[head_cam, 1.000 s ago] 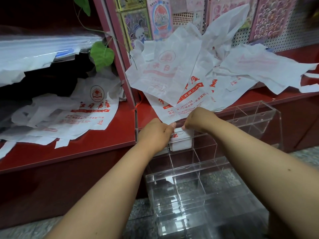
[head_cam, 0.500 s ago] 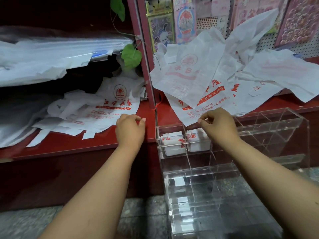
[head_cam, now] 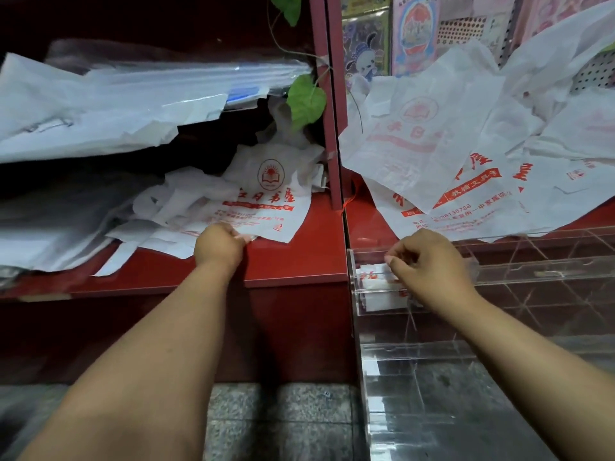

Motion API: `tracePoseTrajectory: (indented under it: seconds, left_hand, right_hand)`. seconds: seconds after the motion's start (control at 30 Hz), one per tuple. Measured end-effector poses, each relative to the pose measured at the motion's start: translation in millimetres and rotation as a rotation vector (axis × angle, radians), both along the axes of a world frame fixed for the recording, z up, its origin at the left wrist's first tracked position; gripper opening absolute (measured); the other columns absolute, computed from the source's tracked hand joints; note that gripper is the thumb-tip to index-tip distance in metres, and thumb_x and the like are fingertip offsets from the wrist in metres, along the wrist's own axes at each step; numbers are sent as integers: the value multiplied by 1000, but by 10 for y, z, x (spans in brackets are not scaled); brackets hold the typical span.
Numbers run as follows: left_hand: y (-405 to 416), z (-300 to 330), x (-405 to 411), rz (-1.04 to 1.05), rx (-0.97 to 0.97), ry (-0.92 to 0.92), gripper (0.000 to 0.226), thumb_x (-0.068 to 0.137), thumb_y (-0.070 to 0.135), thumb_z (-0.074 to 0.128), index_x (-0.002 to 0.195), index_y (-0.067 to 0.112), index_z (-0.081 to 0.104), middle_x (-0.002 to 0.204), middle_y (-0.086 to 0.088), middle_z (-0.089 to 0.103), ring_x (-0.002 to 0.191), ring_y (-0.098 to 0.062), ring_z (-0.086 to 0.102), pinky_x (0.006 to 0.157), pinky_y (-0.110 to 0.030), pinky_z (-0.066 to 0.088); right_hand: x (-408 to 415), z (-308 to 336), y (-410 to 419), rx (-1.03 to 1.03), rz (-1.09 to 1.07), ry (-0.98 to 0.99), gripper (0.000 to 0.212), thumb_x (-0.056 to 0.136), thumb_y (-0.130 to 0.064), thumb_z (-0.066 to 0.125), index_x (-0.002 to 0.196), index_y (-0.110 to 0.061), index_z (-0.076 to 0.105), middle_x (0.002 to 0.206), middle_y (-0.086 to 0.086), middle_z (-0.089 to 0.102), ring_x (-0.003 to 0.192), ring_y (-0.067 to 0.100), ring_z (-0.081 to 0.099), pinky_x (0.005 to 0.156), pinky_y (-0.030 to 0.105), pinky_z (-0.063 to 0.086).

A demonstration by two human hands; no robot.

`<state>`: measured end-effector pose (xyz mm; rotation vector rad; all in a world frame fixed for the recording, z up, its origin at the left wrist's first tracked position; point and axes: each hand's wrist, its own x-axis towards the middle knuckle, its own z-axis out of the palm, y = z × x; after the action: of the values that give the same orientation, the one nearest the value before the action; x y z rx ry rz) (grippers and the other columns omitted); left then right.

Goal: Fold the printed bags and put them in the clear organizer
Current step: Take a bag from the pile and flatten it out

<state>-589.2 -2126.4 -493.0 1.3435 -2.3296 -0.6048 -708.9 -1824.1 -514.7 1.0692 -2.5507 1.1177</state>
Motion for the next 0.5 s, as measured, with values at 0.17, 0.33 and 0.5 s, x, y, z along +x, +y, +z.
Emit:
tracePoseTrajectory:
  seconds: [0.17, 0.33, 0.5]
  left_hand:
    - [-53, 68, -71, -22, 56, -23, 25, 91, 30, 66, 73, 12, 62, 90, -9, 65, 100, -32, 61, 74, -28, 41]
    - [-38, 68, -73, -95, -67, 58, 47, 79, 26, 80, 115, 12, 53, 115, -10, 59, 108, -32, 57, 82, -35, 44]
    - [-51, 39, -163, -223, -169, 92, 25, 81, 27, 78, 102, 14, 72, 117, -9, 53, 113, -27, 53, 89, -31, 43]
  right_hand:
    - [3, 20, -3, -22, 4, -35, 18, 83, -23, 67, 70, -33, 63, 77, -5, 59, 73, 10, 53, 59, 25, 33]
    - [20, 44, -4, -28, 2, -52, 21, 82, -21, 68, 68, -34, 62, 74, -7, 58, 71, 7, 52, 58, 23, 34]
    - [37, 54, -7, -24, -4, -58, 23, 82, -22, 69, 67, -37, 60, 75, -8, 56, 72, 6, 50, 58, 23, 34]
